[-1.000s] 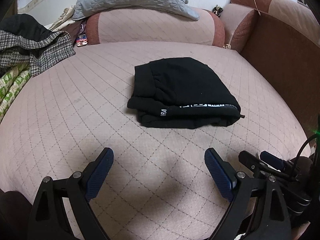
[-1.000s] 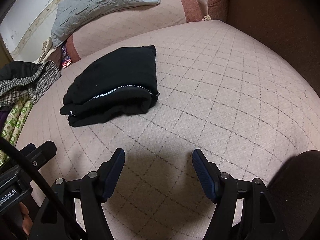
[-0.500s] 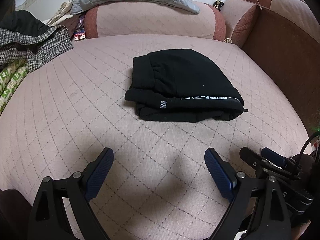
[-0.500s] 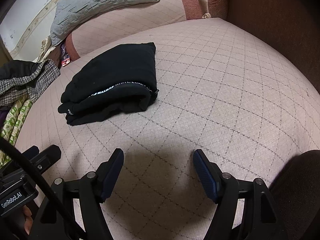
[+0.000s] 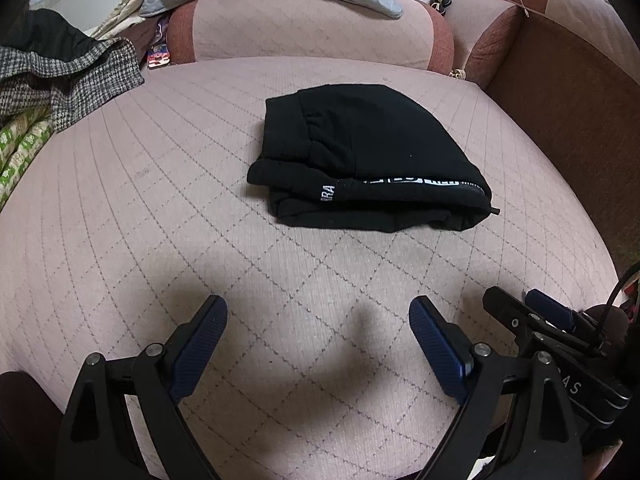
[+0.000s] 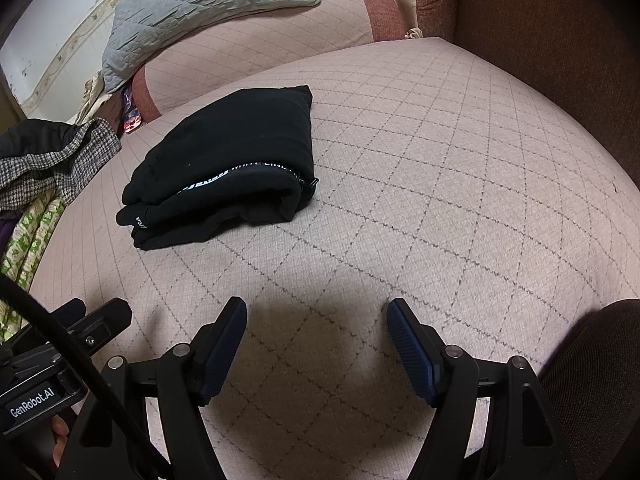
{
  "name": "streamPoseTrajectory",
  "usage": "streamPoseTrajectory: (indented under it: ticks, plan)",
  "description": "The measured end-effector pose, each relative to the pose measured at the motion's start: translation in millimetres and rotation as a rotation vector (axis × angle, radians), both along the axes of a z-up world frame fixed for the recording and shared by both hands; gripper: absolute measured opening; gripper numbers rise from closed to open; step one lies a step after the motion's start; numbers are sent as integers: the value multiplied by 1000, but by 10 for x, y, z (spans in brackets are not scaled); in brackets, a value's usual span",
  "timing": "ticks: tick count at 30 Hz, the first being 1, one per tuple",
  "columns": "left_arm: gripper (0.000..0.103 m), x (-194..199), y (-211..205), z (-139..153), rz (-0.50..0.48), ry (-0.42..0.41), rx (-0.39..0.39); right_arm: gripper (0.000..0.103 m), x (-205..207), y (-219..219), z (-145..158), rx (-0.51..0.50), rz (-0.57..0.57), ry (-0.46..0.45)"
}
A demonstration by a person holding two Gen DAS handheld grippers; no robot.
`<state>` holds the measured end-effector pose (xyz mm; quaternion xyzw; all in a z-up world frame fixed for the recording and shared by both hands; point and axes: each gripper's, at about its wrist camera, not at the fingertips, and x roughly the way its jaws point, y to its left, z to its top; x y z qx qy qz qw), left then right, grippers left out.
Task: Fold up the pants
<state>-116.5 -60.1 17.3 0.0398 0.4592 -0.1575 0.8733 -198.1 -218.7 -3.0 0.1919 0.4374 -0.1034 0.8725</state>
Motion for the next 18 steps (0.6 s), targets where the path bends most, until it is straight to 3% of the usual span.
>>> streamPoseTrajectory:
  ticks: [18]
  plan:
    - [92,28,6,-110,1,38,3,80,-29,21,1,-3,-13,-20]
